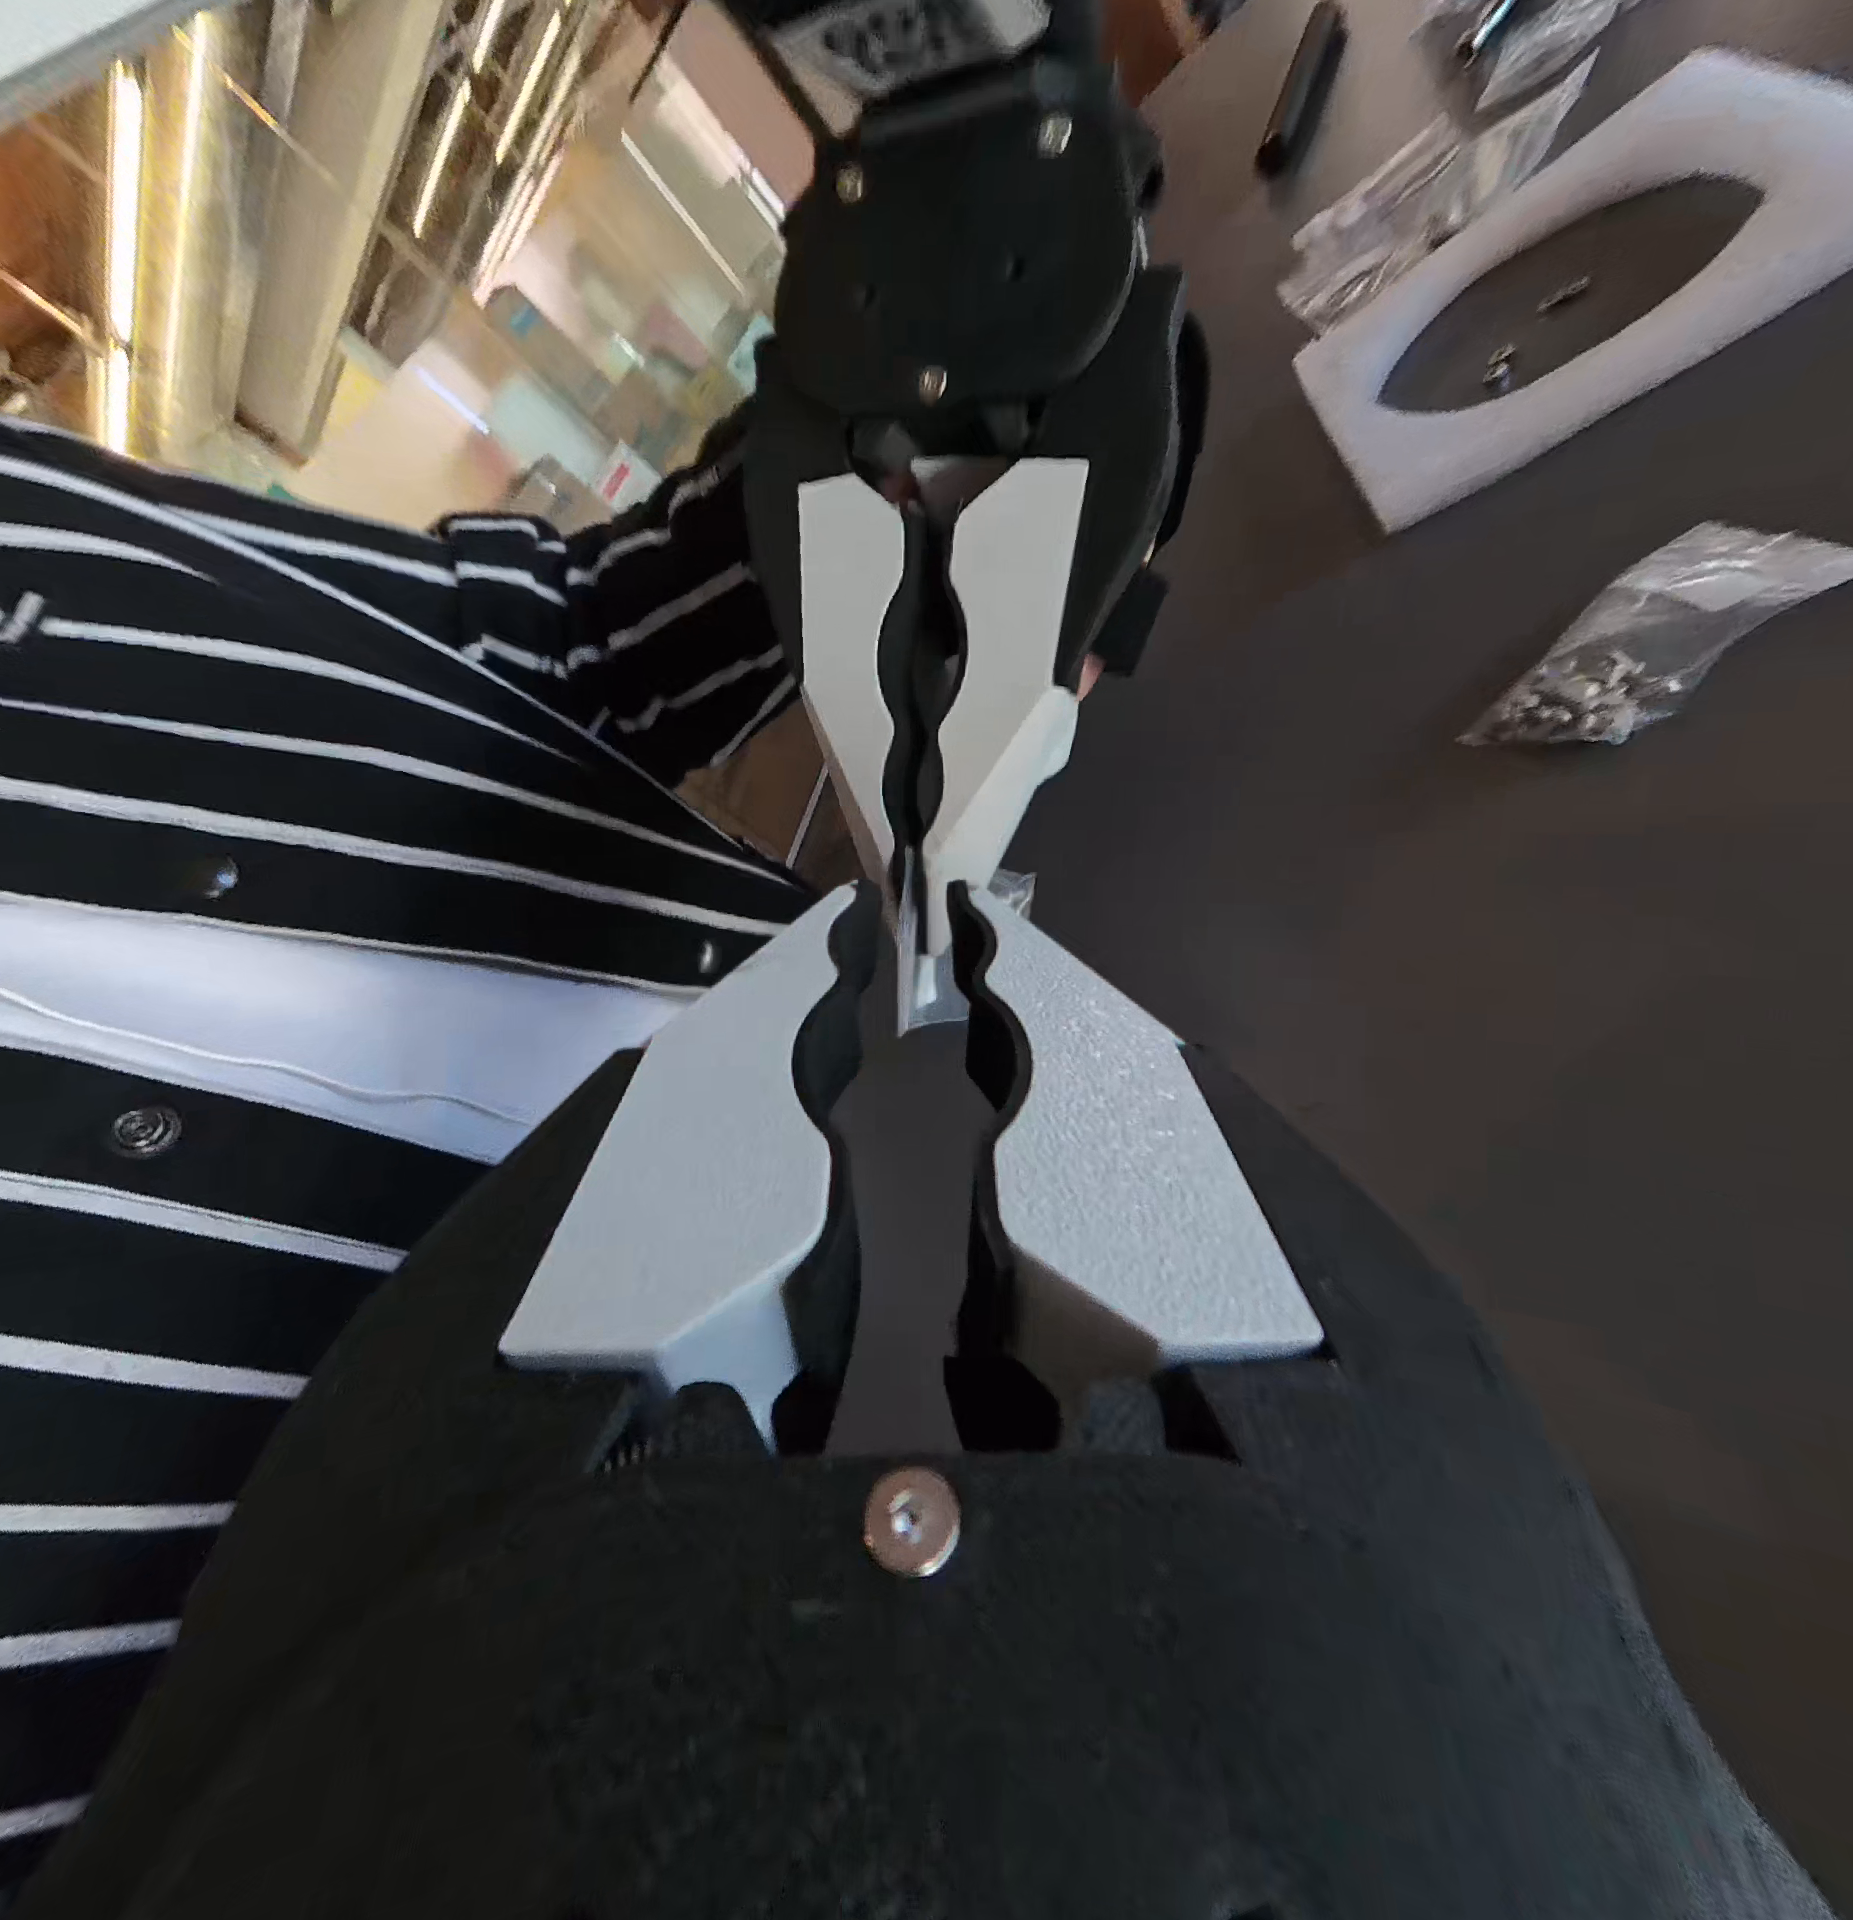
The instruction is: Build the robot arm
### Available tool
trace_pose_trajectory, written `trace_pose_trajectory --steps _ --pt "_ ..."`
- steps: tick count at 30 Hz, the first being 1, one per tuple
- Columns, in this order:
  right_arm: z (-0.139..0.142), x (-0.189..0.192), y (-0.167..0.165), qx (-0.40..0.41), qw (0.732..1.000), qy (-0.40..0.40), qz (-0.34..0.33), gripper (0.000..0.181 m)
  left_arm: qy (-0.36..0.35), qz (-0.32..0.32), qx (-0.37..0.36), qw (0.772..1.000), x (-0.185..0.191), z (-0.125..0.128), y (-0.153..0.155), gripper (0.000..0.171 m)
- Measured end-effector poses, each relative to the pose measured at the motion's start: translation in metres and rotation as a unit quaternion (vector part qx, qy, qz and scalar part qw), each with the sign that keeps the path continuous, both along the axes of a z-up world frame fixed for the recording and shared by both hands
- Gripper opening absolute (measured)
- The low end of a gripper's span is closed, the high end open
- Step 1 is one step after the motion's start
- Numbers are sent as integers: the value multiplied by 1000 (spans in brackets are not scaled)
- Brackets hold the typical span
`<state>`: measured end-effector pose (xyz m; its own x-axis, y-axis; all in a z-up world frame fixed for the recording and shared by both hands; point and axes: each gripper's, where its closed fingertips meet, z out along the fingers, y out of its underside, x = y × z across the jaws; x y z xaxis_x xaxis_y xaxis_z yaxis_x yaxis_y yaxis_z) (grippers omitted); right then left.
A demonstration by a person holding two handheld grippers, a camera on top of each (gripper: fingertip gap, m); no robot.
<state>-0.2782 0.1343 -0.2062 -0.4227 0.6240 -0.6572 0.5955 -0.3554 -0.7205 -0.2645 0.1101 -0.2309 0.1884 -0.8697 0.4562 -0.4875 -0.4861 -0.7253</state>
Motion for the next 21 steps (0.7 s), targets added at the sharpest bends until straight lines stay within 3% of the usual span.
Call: trace_pose_trajectory --steps 9,21 --pt "-12 7 -11 6 999 -17 44 6 8 10 4 1000 4 -5 4 0" --pt "-14 14 -2 -12 999 -23 39 2 2 7 25 1000 16 -11 8 0"
